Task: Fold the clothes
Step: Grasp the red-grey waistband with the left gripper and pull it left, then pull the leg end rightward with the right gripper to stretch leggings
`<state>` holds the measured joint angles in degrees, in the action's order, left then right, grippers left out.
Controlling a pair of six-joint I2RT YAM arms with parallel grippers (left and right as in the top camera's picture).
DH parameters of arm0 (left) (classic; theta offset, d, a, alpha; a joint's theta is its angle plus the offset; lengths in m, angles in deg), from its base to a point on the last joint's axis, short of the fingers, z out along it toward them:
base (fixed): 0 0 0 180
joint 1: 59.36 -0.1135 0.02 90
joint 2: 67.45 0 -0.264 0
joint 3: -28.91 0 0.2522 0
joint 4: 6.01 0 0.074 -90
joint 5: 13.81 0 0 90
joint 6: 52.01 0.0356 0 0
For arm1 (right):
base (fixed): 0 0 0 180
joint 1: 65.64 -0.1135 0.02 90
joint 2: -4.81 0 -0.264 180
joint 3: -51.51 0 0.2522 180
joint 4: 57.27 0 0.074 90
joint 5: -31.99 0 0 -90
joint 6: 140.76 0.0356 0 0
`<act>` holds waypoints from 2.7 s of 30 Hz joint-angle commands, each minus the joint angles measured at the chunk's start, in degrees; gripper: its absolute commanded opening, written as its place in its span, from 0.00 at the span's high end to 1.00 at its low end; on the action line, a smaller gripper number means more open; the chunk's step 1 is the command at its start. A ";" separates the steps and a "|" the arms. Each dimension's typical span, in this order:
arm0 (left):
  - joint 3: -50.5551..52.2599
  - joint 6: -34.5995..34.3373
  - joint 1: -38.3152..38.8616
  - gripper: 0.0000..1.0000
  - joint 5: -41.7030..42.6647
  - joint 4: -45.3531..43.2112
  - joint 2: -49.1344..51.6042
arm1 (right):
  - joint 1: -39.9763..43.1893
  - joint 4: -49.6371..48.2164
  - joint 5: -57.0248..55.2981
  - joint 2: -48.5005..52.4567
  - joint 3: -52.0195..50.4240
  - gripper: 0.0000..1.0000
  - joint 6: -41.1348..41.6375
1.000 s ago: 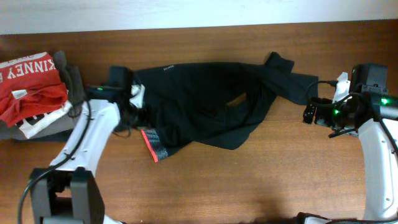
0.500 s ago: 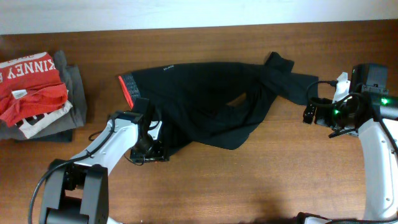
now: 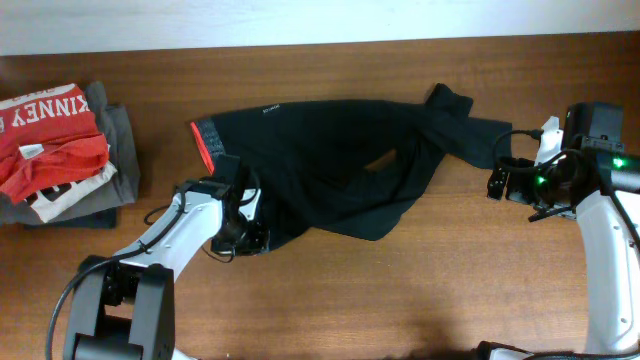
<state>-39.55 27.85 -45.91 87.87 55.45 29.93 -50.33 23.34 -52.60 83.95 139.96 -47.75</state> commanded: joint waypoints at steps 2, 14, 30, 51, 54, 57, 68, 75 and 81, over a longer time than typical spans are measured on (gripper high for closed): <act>0.33 -0.94 -1.36 1.00 -13.77 4.31 0.07 | 0.20 0.07 0.09 0.09 1.11 0.01 0.20; 0.26 -10.91 -16.09 0.97 -25.42 5.29 -1.31 | 0.09 -0.20 6.32 0.92 1.11 0.01 -3.48; 0.28 -10.95 -16.13 0.95 -23.74 4.76 -1.31 | 0.09 -20.28 10.54 24.17 1.11 0.01 -7.06; 0.28 -11.08 -16.09 0.88 -23.04 3.26 -1.31 | -2.71 -37.99 10.49 36.54 1.14 0.89 -7.08; 0.28 -11.08 -16.09 0.87 -23.06 3.26 -1.31 | -3.39 -38.16 10.49 36.39 1.18 0.96 -7.08; 0.28 -11.08 -16.09 0.87 -23.06 3.06 -1.31 | -3.67 -38.16 10.49 36.30 1.20 0.96 -6.97; 0.28 -11.08 -16.09 0.87 -23.06 2.62 -1.31 | -3.72 -38.14 1.99 36.24 1.70 0.96 -1.05; 0.28 -11.08 -16.09 0.86 -23.06 1.99 -1.31 | -3.74 -41.77 12.00 35.10 13.11 0.96 -0.50; 0.28 -11.08 -16.09 0.86 -23.04 2.05 -1.31 | -4.17 -42.25 13.05 35.12 30.16 0.65 1.99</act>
<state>-39.49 17.34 -61.80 64.38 57.70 29.91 -53.76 -19.17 -41.70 119.95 163.48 -47.03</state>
